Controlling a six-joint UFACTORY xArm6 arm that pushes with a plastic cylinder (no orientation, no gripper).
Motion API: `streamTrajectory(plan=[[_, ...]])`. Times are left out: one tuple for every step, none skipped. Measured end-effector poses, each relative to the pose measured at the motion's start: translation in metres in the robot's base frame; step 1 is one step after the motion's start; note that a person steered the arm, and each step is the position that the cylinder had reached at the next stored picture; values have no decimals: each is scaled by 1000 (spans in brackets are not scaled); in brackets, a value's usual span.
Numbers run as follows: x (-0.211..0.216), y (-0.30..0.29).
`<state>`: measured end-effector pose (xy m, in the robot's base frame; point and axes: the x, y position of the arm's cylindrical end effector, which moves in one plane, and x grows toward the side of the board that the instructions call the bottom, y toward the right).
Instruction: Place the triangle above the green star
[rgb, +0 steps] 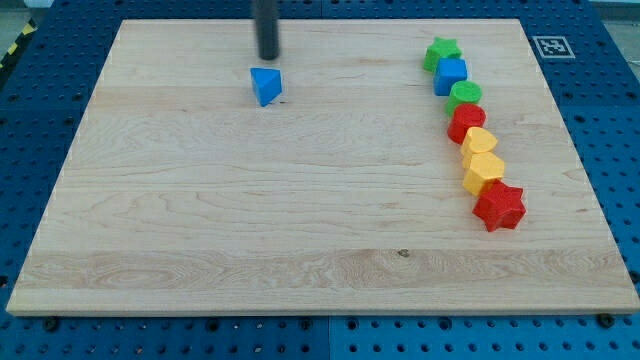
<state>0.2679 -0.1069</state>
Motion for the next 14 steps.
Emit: streamTrajectory(plan=[[29,-55],[77,-58],[84,-33],[84,-27],[84,4],[84,34],[84,59],[84,61],[80,54],[62,52],[60,56],[57,56],[46,56],[39,58]])
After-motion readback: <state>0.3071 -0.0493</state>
